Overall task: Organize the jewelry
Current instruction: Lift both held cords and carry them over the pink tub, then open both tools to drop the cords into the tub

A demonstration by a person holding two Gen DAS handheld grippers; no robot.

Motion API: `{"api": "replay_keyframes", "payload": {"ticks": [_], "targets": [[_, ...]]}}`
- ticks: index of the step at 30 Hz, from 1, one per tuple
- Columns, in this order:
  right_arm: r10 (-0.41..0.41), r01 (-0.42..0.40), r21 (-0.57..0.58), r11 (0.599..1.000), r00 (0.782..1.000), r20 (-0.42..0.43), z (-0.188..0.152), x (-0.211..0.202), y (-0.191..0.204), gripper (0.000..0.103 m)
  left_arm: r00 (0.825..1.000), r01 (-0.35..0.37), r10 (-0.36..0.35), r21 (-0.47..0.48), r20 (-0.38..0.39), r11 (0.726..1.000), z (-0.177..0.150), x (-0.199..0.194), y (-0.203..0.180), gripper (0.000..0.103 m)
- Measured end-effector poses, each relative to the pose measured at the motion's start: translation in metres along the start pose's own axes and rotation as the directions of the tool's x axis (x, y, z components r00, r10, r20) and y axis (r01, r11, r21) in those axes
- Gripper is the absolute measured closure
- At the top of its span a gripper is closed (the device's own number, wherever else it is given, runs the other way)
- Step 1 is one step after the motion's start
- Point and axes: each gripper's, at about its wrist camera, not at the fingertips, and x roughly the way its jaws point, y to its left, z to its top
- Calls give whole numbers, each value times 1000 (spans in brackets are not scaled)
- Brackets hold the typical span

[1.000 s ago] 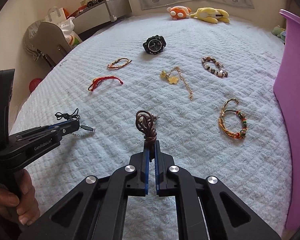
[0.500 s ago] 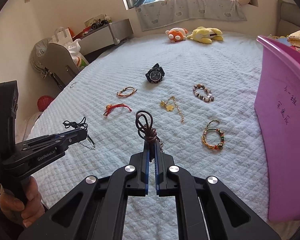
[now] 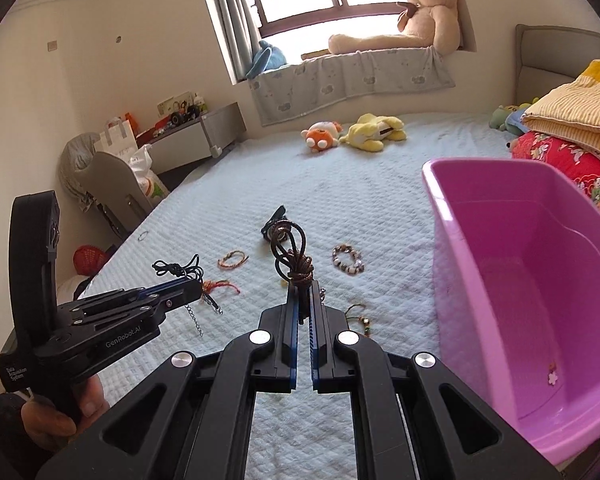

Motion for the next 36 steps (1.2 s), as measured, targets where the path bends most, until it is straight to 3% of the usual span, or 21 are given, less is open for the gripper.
{"api": "replay_keyframes", "payload": {"ticks": [8, 18, 25, 36], "targets": [[-115, 110, 50, 993, 987, 114, 23, -52, -55, 98, 992, 116, -121, 112, 40, 987, 36, 3, -73, 94], [-276, 247, 167, 954, 945, 175, 24, -105, -130, 98, 961, 245, -270, 265, 61, 933, 72, 7, -174, 94], [-324, 289, 232, 929, 937, 130, 15, -109, -166, 98, 956, 281, -292, 309, -10, 909, 71, 38, -224, 94], [-300, 295, 328, 898, 953, -37, -4, -75, -208, 98, 956, 273, -224, 300, -189, 914, 51, 101, -247, 94]]}}
